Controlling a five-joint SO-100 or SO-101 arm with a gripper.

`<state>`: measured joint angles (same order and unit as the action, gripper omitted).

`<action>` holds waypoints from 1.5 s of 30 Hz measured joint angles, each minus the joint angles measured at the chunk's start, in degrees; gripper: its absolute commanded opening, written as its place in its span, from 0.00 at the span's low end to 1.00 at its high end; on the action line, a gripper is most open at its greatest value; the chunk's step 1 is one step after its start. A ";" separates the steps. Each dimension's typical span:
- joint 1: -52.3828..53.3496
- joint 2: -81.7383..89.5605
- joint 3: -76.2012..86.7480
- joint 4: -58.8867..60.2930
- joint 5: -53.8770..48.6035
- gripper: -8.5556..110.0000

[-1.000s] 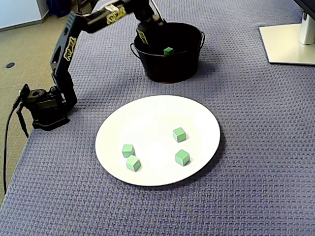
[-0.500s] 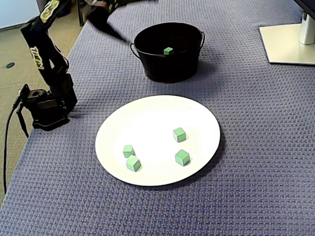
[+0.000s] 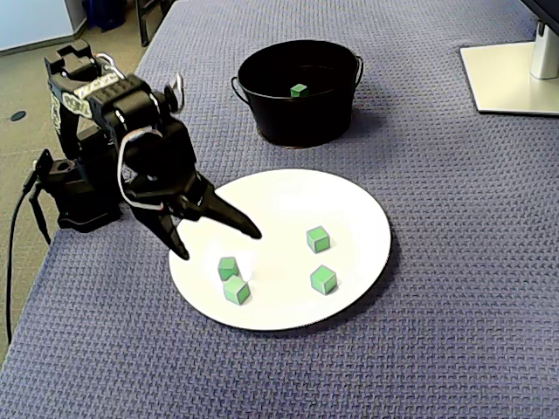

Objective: Pick up the items on the white plate and put them in the black container.

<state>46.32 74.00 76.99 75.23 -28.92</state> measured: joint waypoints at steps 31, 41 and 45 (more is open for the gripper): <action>-3.60 -10.02 1.05 -6.06 -8.96 0.24; -5.89 -10.02 4.48 -8.35 -6.24 0.24; -6.15 -10.02 5.19 -8.35 -5.36 0.17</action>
<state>40.17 63.98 82.18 66.88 -34.28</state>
